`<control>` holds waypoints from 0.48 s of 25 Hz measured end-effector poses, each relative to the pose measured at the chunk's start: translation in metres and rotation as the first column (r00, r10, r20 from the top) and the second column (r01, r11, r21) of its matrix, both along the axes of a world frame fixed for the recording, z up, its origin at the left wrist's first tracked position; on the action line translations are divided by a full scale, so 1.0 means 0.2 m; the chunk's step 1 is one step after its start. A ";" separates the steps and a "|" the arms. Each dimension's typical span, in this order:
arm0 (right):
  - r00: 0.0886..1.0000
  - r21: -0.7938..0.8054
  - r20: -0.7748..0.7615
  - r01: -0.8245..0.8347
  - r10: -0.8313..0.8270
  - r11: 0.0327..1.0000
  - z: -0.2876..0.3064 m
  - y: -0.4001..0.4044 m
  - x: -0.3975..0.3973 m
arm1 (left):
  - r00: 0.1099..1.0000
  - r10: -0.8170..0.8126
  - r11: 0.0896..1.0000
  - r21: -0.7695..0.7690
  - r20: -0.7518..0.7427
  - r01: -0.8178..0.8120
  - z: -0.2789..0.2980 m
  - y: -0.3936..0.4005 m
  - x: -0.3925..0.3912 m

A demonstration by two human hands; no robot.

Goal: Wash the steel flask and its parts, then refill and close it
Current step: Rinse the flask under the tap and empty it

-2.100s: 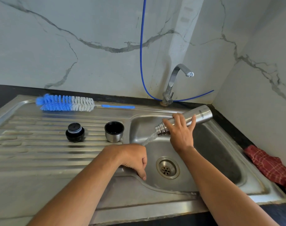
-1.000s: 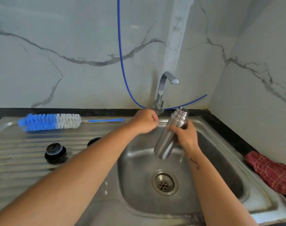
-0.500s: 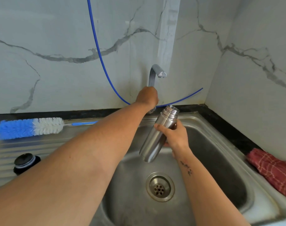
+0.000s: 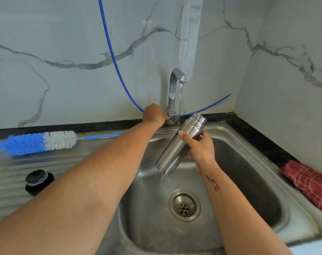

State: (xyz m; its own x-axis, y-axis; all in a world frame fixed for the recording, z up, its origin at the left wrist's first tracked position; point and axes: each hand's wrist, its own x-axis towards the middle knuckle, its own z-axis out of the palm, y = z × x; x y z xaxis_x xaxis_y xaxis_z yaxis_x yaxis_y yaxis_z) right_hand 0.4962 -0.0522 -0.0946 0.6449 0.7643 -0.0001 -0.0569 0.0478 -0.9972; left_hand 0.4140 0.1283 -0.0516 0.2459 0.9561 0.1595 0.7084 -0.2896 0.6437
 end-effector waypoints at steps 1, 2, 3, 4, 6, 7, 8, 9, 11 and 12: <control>1.000 0.001 -0.023 -0.006 0.006 1.000 0.00 0.00 -0.01 | 1.000 -0.008 1.000 0.007 0.006 0.008 0.02 -0.04 -0.01; 0.998 0.000 -0.051 -0.019 0.019 1.000 0.01 0.00 -0.01 | 1.000 -0.018 1.000 0.018 0.025 0.018 0.03 -0.09 -0.04; 0.996 0.000 -0.083 -0.039 0.039 0.999 0.01 0.00 -0.02 | 0.997 -0.024 1.000 0.018 0.067 0.023 0.04 -0.15 -0.07; 0.992 -0.002 -0.111 -0.063 0.063 0.998 0.02 0.00 -0.03 | 0.993 -0.031 1.000 0.005 0.118 0.030 0.04 -0.22 -0.11; 0.979 0.003 -0.166 -0.119 0.118 0.993 0.02 0.01 -0.05 | 0.978 -0.070 0.996 -0.044 0.196 0.080 -0.01 -0.34 -0.19; 0.971 0.010 -0.188 -0.148 0.147 0.989 0.02 0.01 -0.06 | 0.969 -0.103 0.990 -0.075 0.223 0.122 -0.03 -0.40 -0.23; 0.966 0.014 -0.198 -0.170 0.169 0.985 0.03 0.01 -0.08 | 0.961 -0.138 0.980 -0.106 0.241 0.168 -0.05 -0.46 -0.27; 0.963 0.010 -0.195 -0.186 0.185 0.982 0.03 0.01 -0.09 | 0.953 -0.168 0.970 -0.129 0.253 0.206 -0.07 -0.50 -0.29; 0.965 -0.020 -0.159 -0.216 0.210 0.976 0.05 -0.01 -0.11 | 0.939 -0.195 0.954 -0.170 0.283 0.249 -0.07 -0.55 -0.30; 0.965 -0.036 -0.142 -0.229 0.222 0.973 0.05 -0.02 -0.11 | 0.936 -0.198 0.946 -0.193 0.292 0.260 -0.05 -0.56 -0.30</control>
State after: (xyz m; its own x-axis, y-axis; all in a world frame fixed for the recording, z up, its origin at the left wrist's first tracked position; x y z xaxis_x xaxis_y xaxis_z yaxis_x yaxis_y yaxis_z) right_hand 0.4741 -0.0564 -0.0846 0.4474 0.8864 -0.1189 -0.1958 -0.0327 -0.9801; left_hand 0.3540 0.0156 -0.0612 0.4410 0.8967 0.0372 0.4343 -0.2494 0.8655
